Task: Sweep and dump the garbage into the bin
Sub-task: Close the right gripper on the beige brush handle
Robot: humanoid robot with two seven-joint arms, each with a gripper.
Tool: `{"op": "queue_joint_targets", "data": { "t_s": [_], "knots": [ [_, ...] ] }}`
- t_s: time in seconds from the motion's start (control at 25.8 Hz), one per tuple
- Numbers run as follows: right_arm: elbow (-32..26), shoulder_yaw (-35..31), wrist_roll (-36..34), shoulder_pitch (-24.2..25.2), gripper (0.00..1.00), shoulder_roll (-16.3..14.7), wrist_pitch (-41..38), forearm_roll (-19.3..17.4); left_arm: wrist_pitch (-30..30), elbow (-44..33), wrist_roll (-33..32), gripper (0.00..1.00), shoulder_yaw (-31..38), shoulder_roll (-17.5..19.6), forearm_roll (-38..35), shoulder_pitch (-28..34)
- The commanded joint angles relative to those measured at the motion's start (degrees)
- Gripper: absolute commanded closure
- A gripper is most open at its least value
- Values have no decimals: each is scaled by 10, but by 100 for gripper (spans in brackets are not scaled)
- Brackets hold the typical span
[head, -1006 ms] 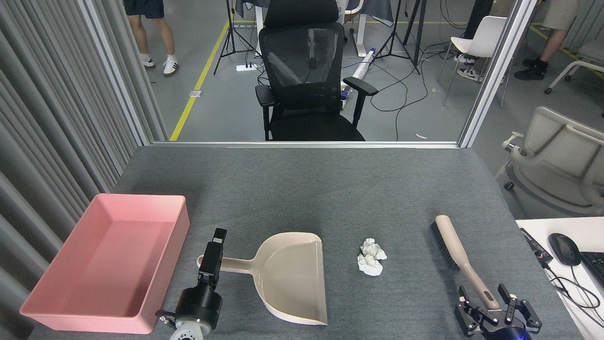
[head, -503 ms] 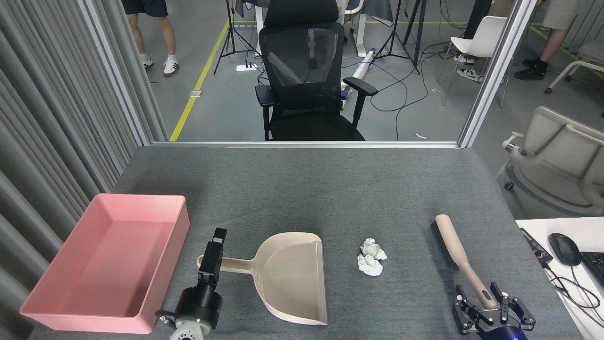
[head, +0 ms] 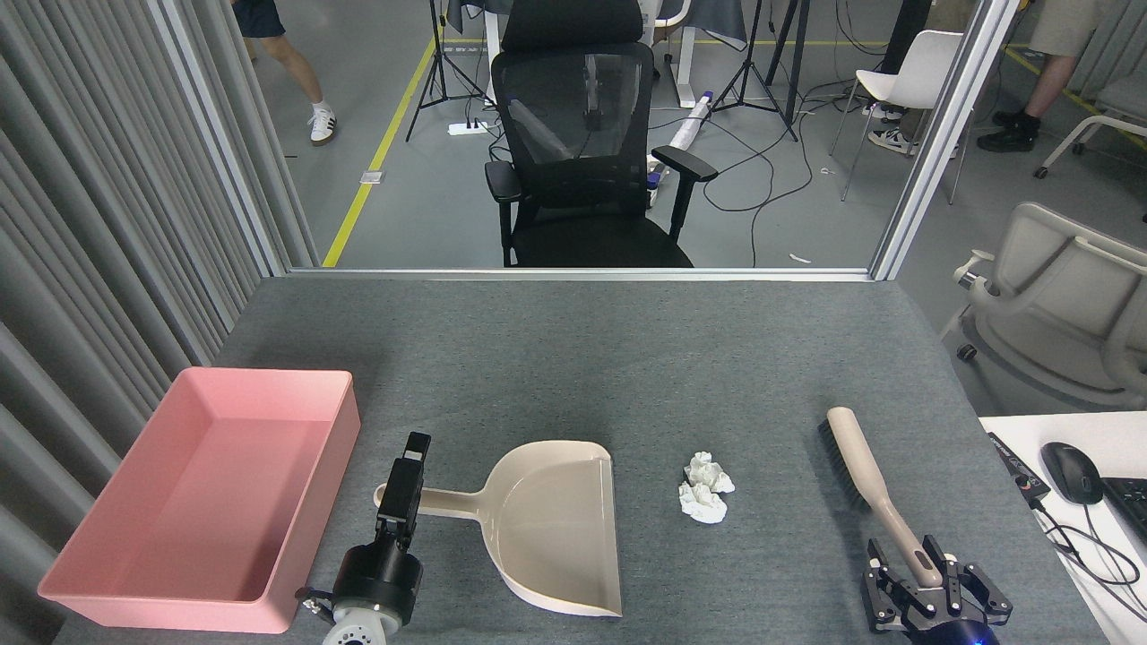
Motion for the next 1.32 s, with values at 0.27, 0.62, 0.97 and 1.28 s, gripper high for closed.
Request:
{"op": "queue_joint_targets", "data": {
  "t_s": [0.27,0.62,0.97,1.28],
  "knots": [
    [0,5,1,0,55,0,-4,-2,0,0,0,0,0,-1,0,0],
    [0,5,0,5,73,-1,-10,-2,0,0,0,0,0,0,0,0],
    [0,5,-6,3,71,-2,-14,-4,0,0,0,0,-1,-1,0,-1],
    [-1,5,-7,3,70,-2,-14,-6,0,0,0,0,-1,-1,0,-2]
  ]
}}
